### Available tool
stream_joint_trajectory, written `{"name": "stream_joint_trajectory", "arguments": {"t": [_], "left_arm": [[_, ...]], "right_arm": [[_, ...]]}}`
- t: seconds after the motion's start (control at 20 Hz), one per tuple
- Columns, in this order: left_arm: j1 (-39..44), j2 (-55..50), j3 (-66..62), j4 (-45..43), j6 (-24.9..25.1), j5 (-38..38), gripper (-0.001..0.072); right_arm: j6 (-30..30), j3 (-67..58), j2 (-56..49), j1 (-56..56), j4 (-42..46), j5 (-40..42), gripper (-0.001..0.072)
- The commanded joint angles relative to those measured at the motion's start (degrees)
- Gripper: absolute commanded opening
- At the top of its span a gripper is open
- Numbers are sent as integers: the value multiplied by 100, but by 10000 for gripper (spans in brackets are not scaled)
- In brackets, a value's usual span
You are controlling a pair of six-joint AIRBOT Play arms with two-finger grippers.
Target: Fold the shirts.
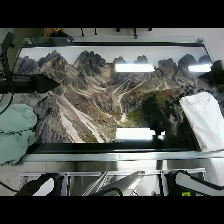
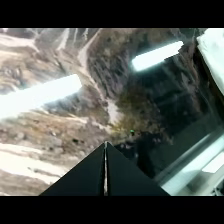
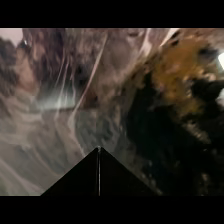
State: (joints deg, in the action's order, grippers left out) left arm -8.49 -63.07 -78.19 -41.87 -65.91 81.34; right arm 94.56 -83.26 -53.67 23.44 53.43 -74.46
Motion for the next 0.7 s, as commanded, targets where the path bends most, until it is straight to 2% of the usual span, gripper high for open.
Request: {"name": "stream_joint_trajectory", "arguments": {"t": [0.0,0.1,0.2,0.4,0.65], "left_arm": [[254,782,1167,-20,-13,85,10],[535,1362,2251,-26,-13,-68,10],[824,1845,3198,-20,-90,-505,10],[1071,2391,3965,-20,-229,-743,10],[1071,2723,4072,-52,-227,-1067,11]], "right_arm": [[-144,1453,664,-2111,1084,319,27],[-83,2660,1154,-3156,1215,745,27],[142,3477,1453,-3751,1217,1384,27],[118,3692,1467,-3829,1196,1384,27],[229,3694,1467,-3829,787,1132,27]]}}
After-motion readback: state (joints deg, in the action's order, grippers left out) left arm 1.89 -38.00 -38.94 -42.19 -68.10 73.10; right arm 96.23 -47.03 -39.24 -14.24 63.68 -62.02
